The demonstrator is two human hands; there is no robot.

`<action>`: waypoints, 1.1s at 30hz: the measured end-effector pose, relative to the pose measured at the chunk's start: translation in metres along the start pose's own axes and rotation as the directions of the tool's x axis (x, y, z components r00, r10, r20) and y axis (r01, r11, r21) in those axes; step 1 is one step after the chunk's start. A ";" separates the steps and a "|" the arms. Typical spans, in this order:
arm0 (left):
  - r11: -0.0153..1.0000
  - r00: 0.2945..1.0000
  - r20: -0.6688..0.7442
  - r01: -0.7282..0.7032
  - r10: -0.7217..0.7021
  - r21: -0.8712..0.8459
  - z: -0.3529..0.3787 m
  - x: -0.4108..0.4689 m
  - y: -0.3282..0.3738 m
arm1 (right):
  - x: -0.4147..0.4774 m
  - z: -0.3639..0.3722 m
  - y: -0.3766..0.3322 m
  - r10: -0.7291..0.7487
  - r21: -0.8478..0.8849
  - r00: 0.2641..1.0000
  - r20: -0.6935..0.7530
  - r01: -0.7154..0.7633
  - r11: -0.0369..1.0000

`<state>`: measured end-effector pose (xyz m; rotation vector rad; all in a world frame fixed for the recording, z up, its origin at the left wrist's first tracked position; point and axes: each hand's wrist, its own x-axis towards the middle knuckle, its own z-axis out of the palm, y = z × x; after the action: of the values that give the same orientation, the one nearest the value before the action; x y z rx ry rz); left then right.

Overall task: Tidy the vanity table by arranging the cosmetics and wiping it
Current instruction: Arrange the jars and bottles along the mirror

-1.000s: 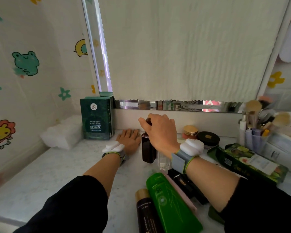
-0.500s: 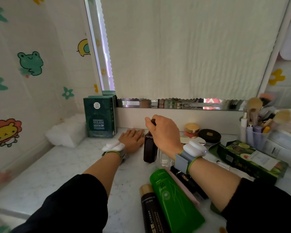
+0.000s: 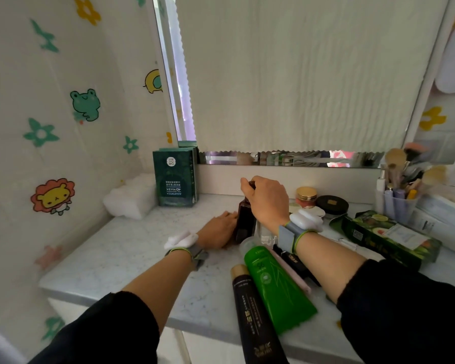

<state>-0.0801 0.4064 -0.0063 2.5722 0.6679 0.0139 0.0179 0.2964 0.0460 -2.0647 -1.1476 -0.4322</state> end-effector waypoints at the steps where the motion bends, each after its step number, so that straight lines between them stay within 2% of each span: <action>1: 0.990 0.999 -0.035 0.016 -0.021 -0.142 -0.002 -0.007 0.003 | -0.001 -0.003 -0.001 -0.005 -0.016 1.000 0.000 0.005 1.000; 2: 0.982 0.997 -0.070 -0.003 -0.010 -0.188 -0.003 -0.012 0.004 | -0.001 -0.005 -0.002 -0.012 -0.037 1.000 -0.001 0.012 0.999; 5: 0.902 0.985 -0.130 0.044 -0.111 -0.430 -0.013 -0.028 0.011 | -0.001 -0.008 -0.002 -0.039 -0.073 0.999 -0.010 0.039 0.997; 8: 0.827 0.970 -0.235 -0.084 -0.060 -0.556 -0.018 -0.035 0.020 | -0.001 -0.012 -0.001 -0.038 -0.077 0.999 0.002 0.038 0.996; 11: 0.751 0.987 -0.158 -0.094 -0.014 -0.653 -0.019 -0.039 0.033 | -0.001 -0.013 0.000 -0.018 -0.053 1.000 0.012 0.018 0.998; 15: 0.769 0.998 -0.058 -0.044 0.010 -0.638 -0.019 -0.043 0.040 | -0.003 -0.015 0.001 -0.009 -0.062 1.000 0.012 0.010 0.998; 18: 0.762 0.998 -0.061 -0.048 0.011 -0.646 -0.020 -0.042 0.037 | -0.003 -0.017 0.003 -0.017 -0.049 0.999 0.045 0.019 0.999; 24: 0.736 0.993 -0.115 -0.104 0.036 -0.668 -0.020 -0.042 0.036 | -0.003 -0.027 0.006 0.042 0.208 0.998 0.050 -0.051 0.977; 28: 0.712 0.989 -0.145 -0.110 0.011 -0.694 -0.018 -0.040 0.036 | -0.007 -0.036 0.016 0.060 0.285 0.997 0.048 -0.071 0.956; 30: 0.691 0.986 -0.165 -0.119 0.000 -0.713 -0.016 -0.039 0.036 | -0.012 -0.039 0.021 0.065 0.313 0.993 0.098 -0.093 0.945; 33: 0.679 0.981 -0.195 -0.125 -0.027 -0.723 -0.015 -0.039 0.036 | -0.023 -0.042 0.026 0.067 0.260 0.973 0.220 -0.125 0.957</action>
<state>-0.0993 0.3673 0.0272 1.7994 0.5108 0.4640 0.0291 0.2437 0.0503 -1.9440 -1.1499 -0.0045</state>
